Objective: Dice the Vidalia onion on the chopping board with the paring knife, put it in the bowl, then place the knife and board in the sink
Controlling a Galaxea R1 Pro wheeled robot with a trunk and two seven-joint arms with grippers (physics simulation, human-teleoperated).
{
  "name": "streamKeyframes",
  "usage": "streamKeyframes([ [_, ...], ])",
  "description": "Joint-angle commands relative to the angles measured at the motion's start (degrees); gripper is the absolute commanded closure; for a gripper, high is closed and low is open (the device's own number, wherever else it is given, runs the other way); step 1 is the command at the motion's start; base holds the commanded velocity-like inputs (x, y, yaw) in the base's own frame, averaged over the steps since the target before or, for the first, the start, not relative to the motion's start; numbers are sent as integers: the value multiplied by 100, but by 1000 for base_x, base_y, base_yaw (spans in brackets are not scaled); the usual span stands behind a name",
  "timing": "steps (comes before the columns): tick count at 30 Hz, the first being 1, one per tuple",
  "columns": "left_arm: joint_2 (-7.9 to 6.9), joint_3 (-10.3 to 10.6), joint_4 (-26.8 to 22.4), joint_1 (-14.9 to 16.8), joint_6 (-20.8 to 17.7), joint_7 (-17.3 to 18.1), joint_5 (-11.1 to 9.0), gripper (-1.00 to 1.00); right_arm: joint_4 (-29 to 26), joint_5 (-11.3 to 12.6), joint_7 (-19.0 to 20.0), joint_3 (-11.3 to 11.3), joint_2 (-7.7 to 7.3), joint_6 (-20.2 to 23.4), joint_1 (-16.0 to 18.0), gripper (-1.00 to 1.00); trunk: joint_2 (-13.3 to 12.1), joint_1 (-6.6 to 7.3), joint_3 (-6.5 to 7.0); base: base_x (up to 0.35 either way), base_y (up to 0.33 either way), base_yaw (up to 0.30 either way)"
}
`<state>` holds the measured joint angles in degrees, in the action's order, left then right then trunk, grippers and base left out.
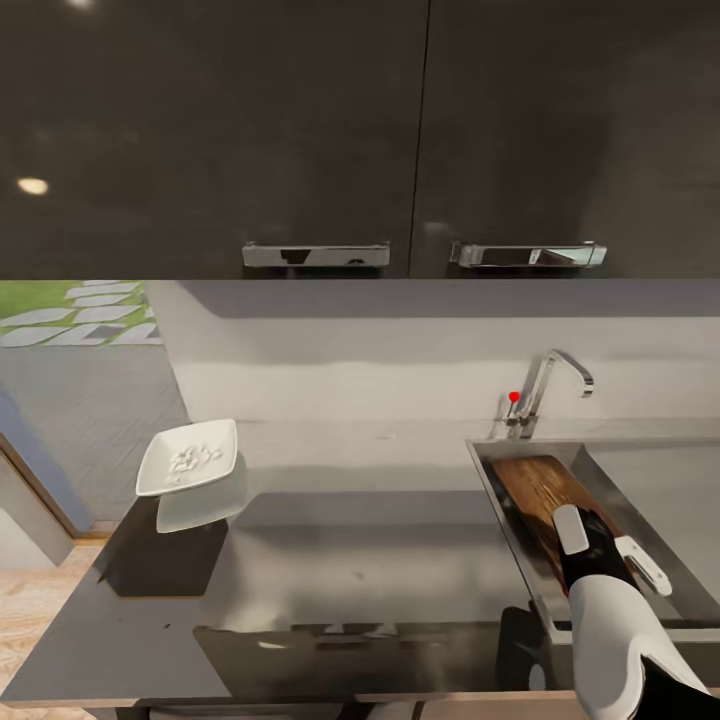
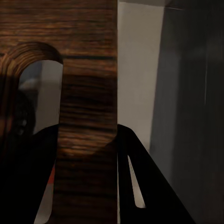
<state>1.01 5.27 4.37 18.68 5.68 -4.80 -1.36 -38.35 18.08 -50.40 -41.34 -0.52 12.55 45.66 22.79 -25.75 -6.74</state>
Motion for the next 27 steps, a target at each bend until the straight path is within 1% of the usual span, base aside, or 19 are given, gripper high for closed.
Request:
streamKeyframes([
  [1,4,49,29,13,44,-21,-15,-100,30,4,-23,-1,-4,11,5,100,13,-4,-12,0,0,0],
  [7,5,46,29,13,39,-21,-17,-100,160,-5,-22,-6,-17,-188,5,100,13,-4,-12,0,0,0],
  [17,22,51,29,13,38,-21,-13,-100,170,-6,-22,-6,-56,-217,5,100,13,-4,-14,0,0,0],
  [27,45,53,29,13,38,-21,-13,-100,170,-24,-30,-6,-166,-217,5,100,13,-4,-37,0,0,0],
])
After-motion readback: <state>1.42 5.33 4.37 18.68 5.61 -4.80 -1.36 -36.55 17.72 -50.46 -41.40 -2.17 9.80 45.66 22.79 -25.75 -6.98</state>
